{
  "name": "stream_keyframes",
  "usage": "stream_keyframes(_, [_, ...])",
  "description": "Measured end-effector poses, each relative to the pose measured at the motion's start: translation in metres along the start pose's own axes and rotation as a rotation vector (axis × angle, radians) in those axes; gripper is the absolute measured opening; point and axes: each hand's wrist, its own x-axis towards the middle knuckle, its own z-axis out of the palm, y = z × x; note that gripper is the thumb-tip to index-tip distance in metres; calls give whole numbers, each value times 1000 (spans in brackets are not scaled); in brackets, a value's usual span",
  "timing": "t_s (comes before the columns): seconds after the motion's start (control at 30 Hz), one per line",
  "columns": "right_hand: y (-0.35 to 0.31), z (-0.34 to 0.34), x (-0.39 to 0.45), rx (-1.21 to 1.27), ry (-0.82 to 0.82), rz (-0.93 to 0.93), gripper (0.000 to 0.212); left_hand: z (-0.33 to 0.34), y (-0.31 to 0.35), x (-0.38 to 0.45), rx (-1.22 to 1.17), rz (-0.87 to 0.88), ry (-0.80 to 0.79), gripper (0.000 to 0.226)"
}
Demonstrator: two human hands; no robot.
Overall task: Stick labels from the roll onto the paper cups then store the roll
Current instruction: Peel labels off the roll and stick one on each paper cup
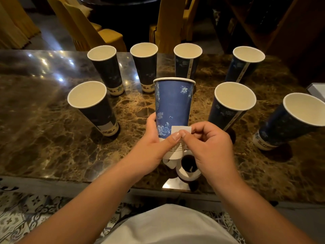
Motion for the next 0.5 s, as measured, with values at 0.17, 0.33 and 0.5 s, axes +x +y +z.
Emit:
stream_keyframes(0.17, [-1,-9,3,-151,-51,-28,13,-2,-2,2,1,23,-22,76])
stream_keyframes(0.33, [-7,-21,18,-241,-195,101,37,-16,-4,2,-32,30,-132,73])
stream_keyframes(0.5, [-9,-22,29,32,-379,129,40,-25,-5,4,-109,33,-185,73])
